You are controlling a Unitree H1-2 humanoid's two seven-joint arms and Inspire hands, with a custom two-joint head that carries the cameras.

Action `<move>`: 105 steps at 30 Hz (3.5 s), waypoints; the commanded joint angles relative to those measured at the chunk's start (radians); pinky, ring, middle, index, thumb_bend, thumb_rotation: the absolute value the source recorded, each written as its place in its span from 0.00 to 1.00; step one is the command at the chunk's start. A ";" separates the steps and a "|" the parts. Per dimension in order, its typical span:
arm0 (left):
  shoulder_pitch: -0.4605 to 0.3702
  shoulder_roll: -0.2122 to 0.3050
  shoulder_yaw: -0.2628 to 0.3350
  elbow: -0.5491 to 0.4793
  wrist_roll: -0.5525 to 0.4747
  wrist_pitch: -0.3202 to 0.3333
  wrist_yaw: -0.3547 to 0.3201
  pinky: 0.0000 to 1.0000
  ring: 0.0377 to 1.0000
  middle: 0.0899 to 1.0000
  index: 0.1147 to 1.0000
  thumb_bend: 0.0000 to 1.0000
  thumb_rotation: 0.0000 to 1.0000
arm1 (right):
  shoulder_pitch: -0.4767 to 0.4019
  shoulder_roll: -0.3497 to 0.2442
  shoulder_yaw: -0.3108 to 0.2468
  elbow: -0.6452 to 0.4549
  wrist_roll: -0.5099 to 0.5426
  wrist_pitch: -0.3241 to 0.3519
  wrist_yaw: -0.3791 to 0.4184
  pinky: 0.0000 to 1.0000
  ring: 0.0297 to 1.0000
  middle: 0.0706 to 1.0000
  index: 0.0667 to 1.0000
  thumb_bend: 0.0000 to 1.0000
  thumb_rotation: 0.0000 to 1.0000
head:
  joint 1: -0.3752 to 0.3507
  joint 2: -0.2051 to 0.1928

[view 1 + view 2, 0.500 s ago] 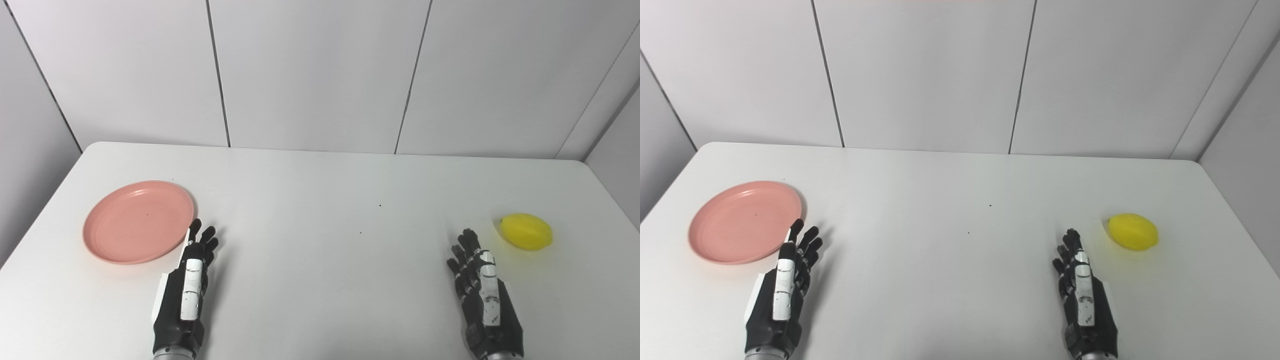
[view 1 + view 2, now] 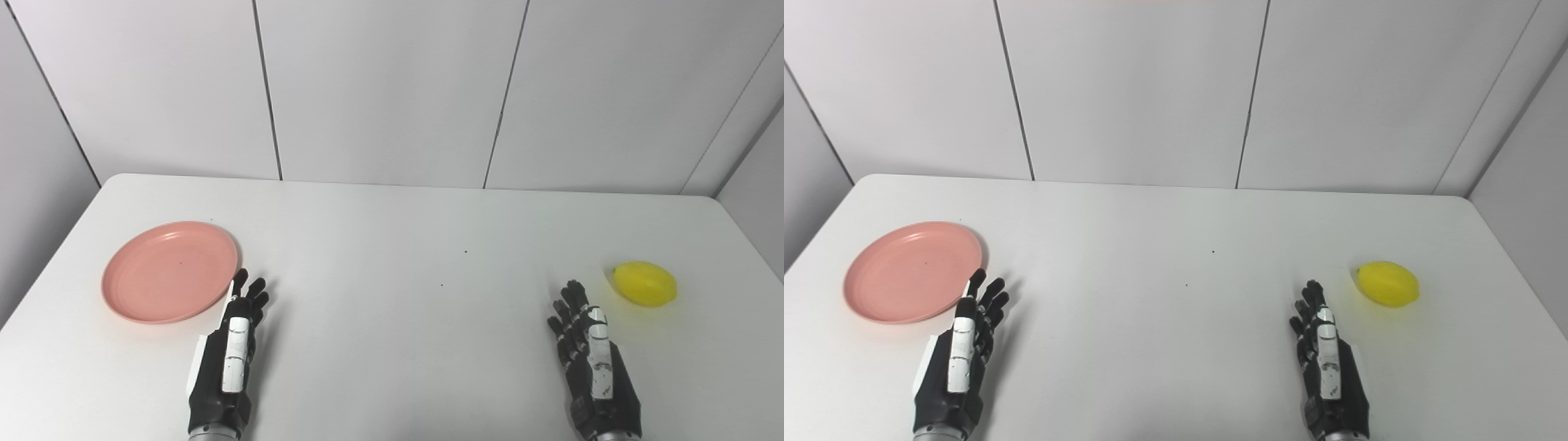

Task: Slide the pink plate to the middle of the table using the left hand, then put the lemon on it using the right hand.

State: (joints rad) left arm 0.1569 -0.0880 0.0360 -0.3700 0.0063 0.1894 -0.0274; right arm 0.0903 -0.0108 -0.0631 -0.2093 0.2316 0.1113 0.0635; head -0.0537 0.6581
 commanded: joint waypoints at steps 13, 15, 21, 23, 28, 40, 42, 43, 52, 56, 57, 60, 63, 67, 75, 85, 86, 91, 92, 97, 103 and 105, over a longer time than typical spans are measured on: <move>0.027 0.031 -0.009 -0.023 0.008 -0.004 -0.004 1.00 0.95 0.95 0.97 0.76 0.97 | 0.001 -0.009 0.000 0.012 0.005 -0.006 0.014 1.00 1.00 1.00 0.98 0.79 0.97 | 0.005 0.000; 0.026 0.031 -0.009 -0.022 0.008 -0.002 -0.004 1.00 0.95 0.95 0.97 0.76 0.98 | 0.001 -0.009 0.000 0.012 0.004 -0.005 0.012 1.00 1.00 1.00 0.97 0.79 0.97 | 0.005 0.000; 0.025 0.025 -0.009 -0.023 0.004 0.006 -0.001 1.00 0.95 0.95 0.97 0.75 0.97 | -0.002 -0.009 -0.004 0.016 0.009 -0.006 0.012 1.00 1.00 1.00 0.98 0.79 0.97 | 0.027 -0.010; 0.025 0.020 -0.013 -0.019 0.008 0.004 0.001 1.00 0.95 0.95 0.97 0.75 0.98 | -0.002 -0.013 -0.008 0.023 0.016 -0.012 0.017 1.00 1.00 1.00 0.98 0.79 0.97 | 0.052 -0.019; 0.027 0.005 -0.037 -0.007 0.012 0.010 0.003 1.00 0.97 0.96 0.98 0.75 0.97 | -0.004 -0.040 -0.020 0.039 0.028 -0.024 0.039 1.00 1.00 1.00 1.00 0.77 1.00 | 0.123 -0.038; 0.022 -0.033 -0.091 0.053 0.056 -0.054 0.059 1.00 0.97 0.95 0.96 0.73 0.97 | -0.021 -0.080 -0.062 0.129 0.080 -0.089 0.094 1.00 1.00 1.00 1.00 0.75 1.00 | 0.231 -0.098; 0.022 -0.031 -0.090 0.057 0.052 -0.058 0.061 1.00 0.97 0.94 0.96 0.75 0.96 | -0.020 -0.080 -0.060 0.133 0.076 -0.095 0.096 1.00 1.00 1.00 1.00 0.75 1.00 | 0.234 -0.104; 0.022 -0.029 -0.089 0.059 0.050 -0.059 0.061 1.00 0.97 0.94 0.96 0.75 0.96 | -0.020 -0.079 -0.059 0.134 0.073 -0.097 0.094 1.00 1.00 1.00 1.00 0.75 1.00 | 0.234 -0.105; 0.000 -0.011 -0.048 0.070 0.051 -0.077 0.077 1.00 0.94 0.93 0.93 0.81 0.94 | -0.019 -0.063 -0.039 0.133 0.053 -0.100 0.087 1.00 1.00 1.00 1.00 0.74 1.00 | 0.214 -0.118; -0.027 -0.018 -0.011 0.036 -0.019 -0.031 0.066 0.99 0.93 0.93 0.90 0.84 0.88 | -0.022 -0.060 -0.034 0.137 0.046 -0.104 0.087 1.00 1.00 1.00 1.00 0.74 1.00 | 0.221 -0.125; -0.036 -0.024 0.000 0.026 -0.042 -0.013 0.068 0.99 0.93 0.92 0.90 0.84 0.88 | -0.023 -0.060 -0.032 0.139 0.045 -0.106 0.088 1.00 1.00 1.00 1.00 0.74 1.00 | 0.223 -0.128; -0.065 -0.036 0.023 0.008 -0.080 0.028 0.078 0.96 0.92 0.91 0.89 0.86 0.85 | -0.025 -0.058 -0.030 0.146 0.040 -0.113 0.089 1.00 1.00 1.00 1.00 0.73 1.00 | 0.224 -0.133; -0.103 -0.039 0.048 -0.012 -0.140 0.085 0.077 0.97 0.93 0.92 0.91 0.86 0.86 | -0.027 -0.054 -0.030 0.156 0.042 -0.126 0.095 1.00 1.00 1.00 1.00 0.72 1.00 | 0.221 -0.140; -0.148 -0.020 0.057 -0.041 -0.168 0.131 0.075 0.98 0.94 0.92 0.92 0.87 0.90 | -0.028 -0.045 -0.029 0.158 0.037 -0.130 0.088 1.00 1.00 1.00 1.00 0.74 0.99 | 0.218 -0.144; -0.218 0.030 0.058 -0.126 -0.169 0.199 0.078 0.93 0.89 0.88 0.88 0.92 0.86 | -0.030 -0.040 -0.020 0.164 0.029 -0.139 0.092 1.00 1.00 1.00 1.00 0.71 1.00 | 0.212 -0.145; -0.337 0.182 0.096 -0.161 -0.224 0.279 0.044 0.87 0.85 0.83 0.82 1.00 0.86 | -0.030 -0.040 -0.019 0.171 0.026 -0.139 0.089 1.00 1.00 1.00 1.00 0.71 1.00 | 0.205 -0.143; -0.351 0.208 0.100 -0.151 -0.233 0.279 0.031 0.86 0.85 0.83 0.82 1.00 0.86 | -0.030 -0.040 -0.019 0.172 0.025 -0.140 0.089 1.00 1.00 1.00 1.00 0.71 1.00 | 0.205 -0.143; -0.405 0.324 0.120 -0.070 -0.250 0.229 -0.036 0.83 0.80 0.77 0.77 1.00 0.89 | -0.030 -0.042 -0.017 0.175 0.014 -0.139 0.087 1.00 1.00 1.00 0.99 0.72 1.00 | 0.199 -0.142; -0.412 0.338 0.127 -0.051 -0.254 0.214 -0.045 0.83 0.80 0.76 0.75 1.00 0.88 | -0.030 -0.043 -0.017 0.176 0.014 -0.140 0.088 1.00 1.00 1.00 0.99 0.72 1.00 | 0.199 -0.142; -0.442 0.390 0.198 0.081 -0.274 0.116 -0.063 0.86 0.81 0.76 0.77 1.00 0.87 | -0.031 -0.042 -0.018 0.181 0.016 -0.143 0.087 1.00 1.00 1.00 0.98 0.72 0.99 | 0.199 -0.143; -0.508 0.416 0.282 0.204 -0.293 0.043 -0.050 0.88 0.81 0.77 0.75 1.00 0.86 | -0.033 -0.041 -0.019 0.190 0.011 -0.149 0.084 1.00 1.00 0.99 0.98 0.72 0.99 | 0.197 -0.153; -0.530 0.413 0.305 0.222 -0.305 0.036 -0.039 0.92 0.83 0.77 0.73 1.00 0.85 | -0.035 -0.040 -0.020 0.191 0.010 -0.146 0.081 1.00 1.00 0.99 0.97 0.72 0.98 | 0.197 -0.153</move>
State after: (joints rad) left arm -0.3088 0.3072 0.3282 -0.1347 -0.2863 0.2846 -0.0768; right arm 0.0353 -0.0714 -0.0908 -0.0744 0.2399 -0.0009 0.1435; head 0.1427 0.5047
